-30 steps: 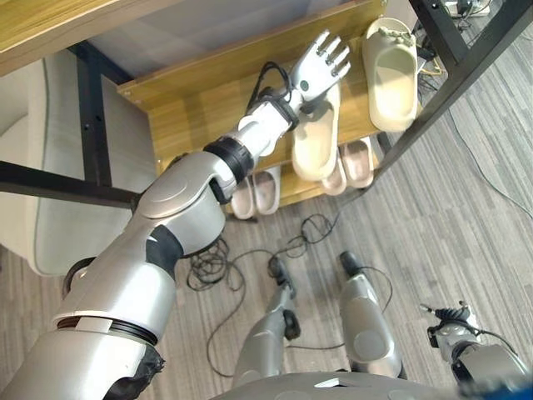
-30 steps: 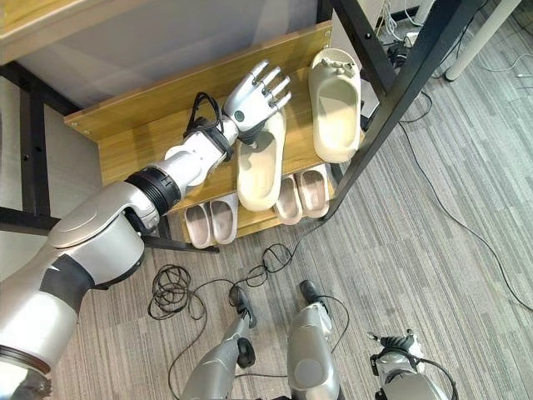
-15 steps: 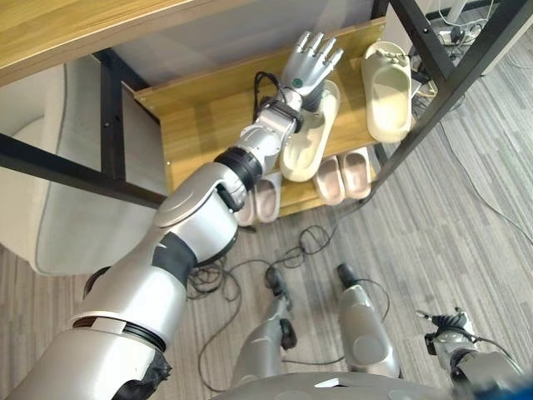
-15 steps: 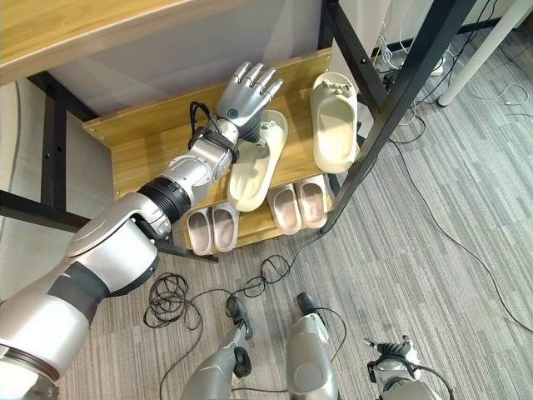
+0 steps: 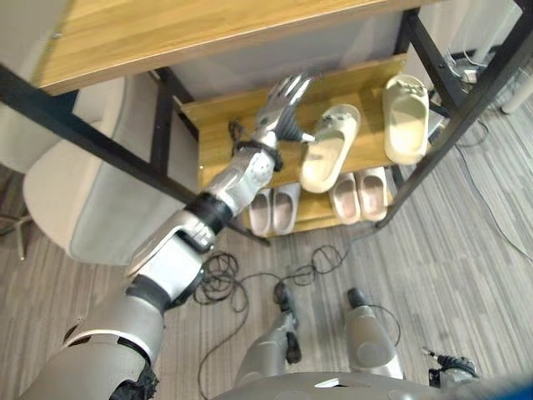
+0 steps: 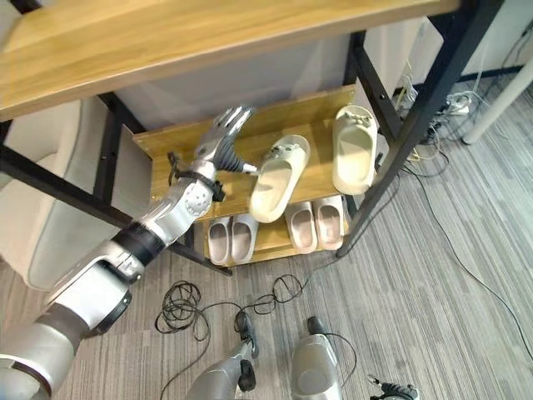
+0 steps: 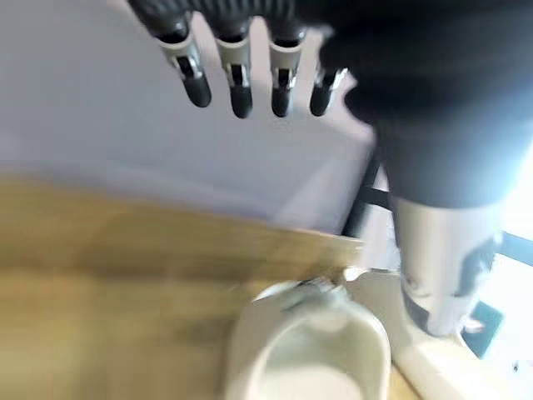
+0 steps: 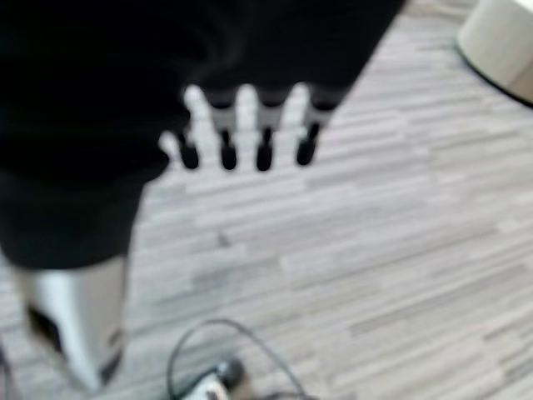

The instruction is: Arrange the slippers neatly on the shoe rack.

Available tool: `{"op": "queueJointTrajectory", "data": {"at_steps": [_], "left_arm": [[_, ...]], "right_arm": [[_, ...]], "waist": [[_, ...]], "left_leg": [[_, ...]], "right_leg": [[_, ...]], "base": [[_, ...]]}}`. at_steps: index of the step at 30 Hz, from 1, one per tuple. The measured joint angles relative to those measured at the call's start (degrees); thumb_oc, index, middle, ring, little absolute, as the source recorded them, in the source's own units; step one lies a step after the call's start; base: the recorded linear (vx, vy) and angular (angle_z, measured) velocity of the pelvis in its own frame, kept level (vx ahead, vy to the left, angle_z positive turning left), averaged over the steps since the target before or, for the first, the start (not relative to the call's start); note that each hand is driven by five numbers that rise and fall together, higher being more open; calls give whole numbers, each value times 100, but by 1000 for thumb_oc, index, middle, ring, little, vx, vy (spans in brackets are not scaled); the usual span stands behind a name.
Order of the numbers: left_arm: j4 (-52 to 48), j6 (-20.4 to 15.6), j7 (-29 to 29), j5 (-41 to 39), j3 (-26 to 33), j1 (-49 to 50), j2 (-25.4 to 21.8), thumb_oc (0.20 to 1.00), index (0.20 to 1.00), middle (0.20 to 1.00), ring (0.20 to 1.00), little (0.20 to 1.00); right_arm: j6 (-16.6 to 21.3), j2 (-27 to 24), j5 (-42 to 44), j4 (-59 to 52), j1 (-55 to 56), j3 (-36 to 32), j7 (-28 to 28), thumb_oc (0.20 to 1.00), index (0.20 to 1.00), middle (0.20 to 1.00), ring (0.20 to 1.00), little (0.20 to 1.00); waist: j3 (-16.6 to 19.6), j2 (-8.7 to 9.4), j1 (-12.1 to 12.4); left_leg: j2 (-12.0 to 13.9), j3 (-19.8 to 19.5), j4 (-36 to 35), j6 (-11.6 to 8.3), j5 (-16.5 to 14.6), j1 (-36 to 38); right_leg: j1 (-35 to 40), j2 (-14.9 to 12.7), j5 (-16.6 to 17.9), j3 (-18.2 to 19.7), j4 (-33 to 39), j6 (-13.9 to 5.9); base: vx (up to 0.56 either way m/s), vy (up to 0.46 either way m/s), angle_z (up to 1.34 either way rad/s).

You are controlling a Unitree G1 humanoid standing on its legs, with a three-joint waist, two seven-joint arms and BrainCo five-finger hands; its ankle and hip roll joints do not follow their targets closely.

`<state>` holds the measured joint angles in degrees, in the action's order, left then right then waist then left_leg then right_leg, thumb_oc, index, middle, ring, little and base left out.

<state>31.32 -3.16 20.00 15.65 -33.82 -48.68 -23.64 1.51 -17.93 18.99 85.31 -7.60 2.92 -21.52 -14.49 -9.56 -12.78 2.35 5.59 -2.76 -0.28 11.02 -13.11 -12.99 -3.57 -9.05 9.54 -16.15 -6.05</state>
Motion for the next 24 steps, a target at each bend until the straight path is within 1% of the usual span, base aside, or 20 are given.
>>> {"op": "queueJointTrajectory", "data": {"at_steps": [1,3,5,6,7,8,9,10,11,13,14,15,16,18,19,20,21,22,23,24], "left_arm": [[-198,-23,-141,-217,141,300,-83,1000,1000,1000,1000,1000],[-870,-168,-376,-766,681,1300,-216,1000,1000,1000,1000,1000],[-1421,-270,-730,-1410,776,2112,-561,1000,1000,1000,1000,1000],[-1653,-287,-942,-1870,850,2497,-705,1000,1000,1000,1000,1000],[-1784,-290,-1137,-2230,945,2763,-784,1000,1000,1000,1000,1000],[-2307,-314,-1423,-2756,1117,3262,-1062,1000,1000,1000,1000,1000],[-2543,-366,-1632,-3038,1098,3516,-1284,1000,1000,1000,1000,1000],[-2886,-388,-1924,-3493,1145,3864,-1587,1000,1000,1000,1000,1000],[-3297,-396,-2237,-3915,1182,4303,-1981,1000,1000,1000,1000,1000],[-3525,-423,-2605,-4361,1191,4677,-2319,1000,1000,1000,1000,1000],[-3580,-416,-2866,-4676,1192,4948,-2514,1000,1000,1000,1000,1000],[-3579,-392,-2956,-4793,1187,5049,-2570,1000,1000,1000,1000,1000],[-3573,-342,-3146,-5102,1183,5263,-2663,1000,1000,1000,1000,1000],[-3557,-174,-3479,-5579,1152,5579,-2707,1000,1000,1000,1000,1000],[-3383,-51,-3781,-6031,1132,5777,-2674,1000,1000,1000,1000,1000],[-3177,14,-3892,-6209,1114,5887,-2639,1000,1000,1000,1000,1000],[-2735,143,-4051,-6424,1103,5949,-2475,1000,1000,1000,1000,1000],[-2288,270,-4102,-6460,1070,6018,-2368,1000,1000,1000,1000,1000],[-1988,281,-4121,-6457,1069,6075,-2329,1000,1000,1000,1000,1000],[-1448,275,-4126,-6441,1088,6151,-2176,1000,1000,1000,1000,1000]], "right_arm": [[-34,2,0,-63,11,-74,4,1000,1000,1000,1000,1000],[-70,3,-2,-387,-19,-230,0,1000,1000,1000,1000,1000],[-133,-21,-13,-567,-4,-321,-2,1000,1000,1000,1000,1000],[-102,-47,-19,-651,2,-321,-10,1000,1000,1000,1000,1000],[-143,-70,-31,-726,-48,-334,-5,1000,1000,1000,1000,1000],[-178,-65,-78,-799,-43,-392,4,1000,1000,1000,1000,1000],[-176,-77,-138,-775,-15,-409,3,1000,1000,1000,1000,1000],[-234,-111,-219,-793,-3,-452,39,1000,1000,1000,1000,1000],[-233,-122,-315,-789,94,-448,83,1000,1000,1000,1000,1000],[-234,-144,-442,-773,207,-453,137,1000,1000,1000,1000,1000],[-232,-144,-557,-766,286,-452,193,1000,1000,1000,1000,1000],[-233,-142,-588,-752,311,-444,224,1000,1000,1000,1000,1000],[-233,-128,-683,-698,333,-451,286,1000,1000,1000,1000,1000],[-231,-120,-798,-659,438,-447,378,1000,1000,1000,1000,1000],[-220,-117,-844,-622,526,-447,475,1000,1000,1000,1000,1000],[-217,-114,-879,-575,537,-443,534,1000,1000,1000,1000,1000],[-224,-109,-913,-554,577,-442,612,1000,1000,1000,1000,1000],[-220,-105,-911,-553,665,-439,689,1000,1000,1000,1000,1000],[-223,-105,-906,-551,674,-436,740,1000,1000,1000,1000,1000],[-216,-118,-893,-576,680,-424,786,1000,1000,1000,1000,1000]], "waist": [[5,13,58],[14,58,125],[34,102,134],[51,123,189],[67,123,337],[72,168,292],[85,197,318],[117,223,422],[180,288,433],[361,330,614],[506,356,623],[550,368,626],[605,416,644],[801,463,684],[903,495,675],[926,517,696],[1004,543,640],[1106,571,629],[1145,581,646],[1192,643,623]], "left_leg": [[1,-14,-10,-2,-1,54],[10,-24,-17,-27,-34,188],[26,-52,-26,-46,-53,283],[36,-86,-21,-58,-62,302],[42,-134,-34,-60,-63,318],[54,-144,-73,-70,-65,383],[61,-162,-65,-79,-73,436],[63,-210,-127,-86,-78,576],[68,-229,-177,-113,-98,737],[66,-251,-240,-135,-132,857],[60,-293,-239,-142,-160,883],[56,-301,-239,-143,-172,912],[45,-307,-239,-152,-202,1007],[41,-303,-240,-177,-229,1060],[38,-311,-242,-164,-240,1108],[34,-323,-246,-156,-246,1148],[30,-330,-246,-157,-273,1216],[38,-335,-250,-188,-303,1215],[43,-354,-261,-195,-307,1215],[53,-364,-274,-218,-321,1208]], "right_leg": [[59,-2,-8,-24,3,10],[223,2,-30,-46,40,36],[346,-4,-48,-71,96,67],[389,1,-72,-106,120,114],[424,4,-74,-156,128,128],[500,19,-55,-160,195,137],[593,24,-33,-191,238,118],[781,14,-36,-260,340,133],[978,15,-24,-277,473,147],[1149,1,-36,-315,602,170],[1271,-10,-3,-375,748,174],[1335,-17,7,-402,805,170],[1473,-35,14,-423,889,169],[1615,-48,66,-430,1072,177],[1765,-56,147,-454,1262,175],[1854,-55,177,-475,1344,166],[1984,-58,209,-494,1478,162],[2008,-67,219,-504,1529,177],[2041,-61,232,-527,1574,192],[2066,-48,261,-541,1628,215]], "base": [[77,-21,6],[76,-16,4],[64,-9,8],[92,-10,11],[124,-13,10],[105,-17,10],[117,-19,15],[118,-18,18],[117,-7,16],[99,8,9],[62,11,13],[61,12,17],[51,31,8],[45,45,2],[15,33,3],[14,53,7],[7,46,5],[-1,70,7],[-6,64,5],[-4,81,7]]}}
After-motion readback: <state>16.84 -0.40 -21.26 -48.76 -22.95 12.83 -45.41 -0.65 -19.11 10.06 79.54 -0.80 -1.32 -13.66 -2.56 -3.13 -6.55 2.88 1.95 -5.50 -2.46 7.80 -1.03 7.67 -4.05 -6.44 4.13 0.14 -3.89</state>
